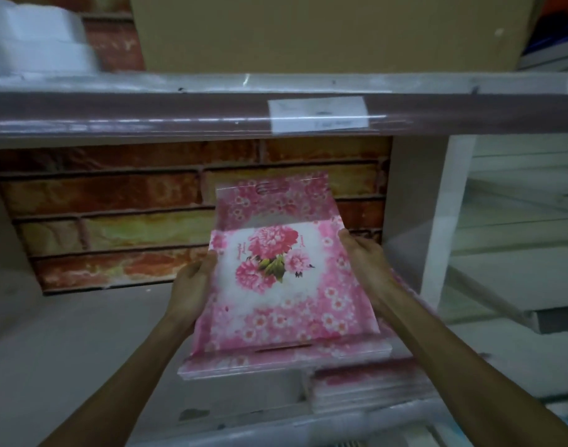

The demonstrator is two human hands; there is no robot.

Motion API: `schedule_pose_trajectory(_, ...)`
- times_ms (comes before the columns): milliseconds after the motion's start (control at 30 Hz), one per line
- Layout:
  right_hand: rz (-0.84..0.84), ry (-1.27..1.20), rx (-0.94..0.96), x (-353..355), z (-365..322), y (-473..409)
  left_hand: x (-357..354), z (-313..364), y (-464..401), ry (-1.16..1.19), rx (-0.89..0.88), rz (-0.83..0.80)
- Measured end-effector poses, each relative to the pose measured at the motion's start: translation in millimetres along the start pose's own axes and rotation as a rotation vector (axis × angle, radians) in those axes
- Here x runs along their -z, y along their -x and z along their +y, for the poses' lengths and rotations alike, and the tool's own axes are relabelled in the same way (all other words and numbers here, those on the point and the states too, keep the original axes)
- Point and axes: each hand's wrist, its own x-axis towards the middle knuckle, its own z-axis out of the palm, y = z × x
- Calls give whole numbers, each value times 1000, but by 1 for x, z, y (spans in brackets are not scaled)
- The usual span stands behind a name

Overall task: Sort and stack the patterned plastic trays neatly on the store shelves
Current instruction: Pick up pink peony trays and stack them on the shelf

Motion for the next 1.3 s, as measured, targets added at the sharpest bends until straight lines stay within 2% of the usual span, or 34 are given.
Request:
schedule_pose_trajectory(100, -27, 16, 4, 42, 1, -21, -47, 9, 4, 1, -25, 10)
schedule_pose_trajectory(300, -123, 92, -39, 105, 18, -58, -121, 12, 11, -168, -77, 69)
schedule_pose_trajectory(433, -106, 263, -63, 125, 50, -73, -145, 4, 14, -356, -44, -17)
schedule_pose_trajectory(667, -126, 389, -112, 131, 91, -76, -161, -2, 20, -714, 43, -125)
schedule_pose_trajectory(833, -165, 494, -131, 127, 99, -73, -163, -10, 17, -858, 63, -159)
schedule_pose_trajectory(967, -168, 560, -137, 125, 104, -73, -162, -16, 15, -894, 109, -156)
schedule_pose_trajectory(1300, -156, 629, -98, 122, 114, -69, -157, -11, 14, -942, 87, -160)
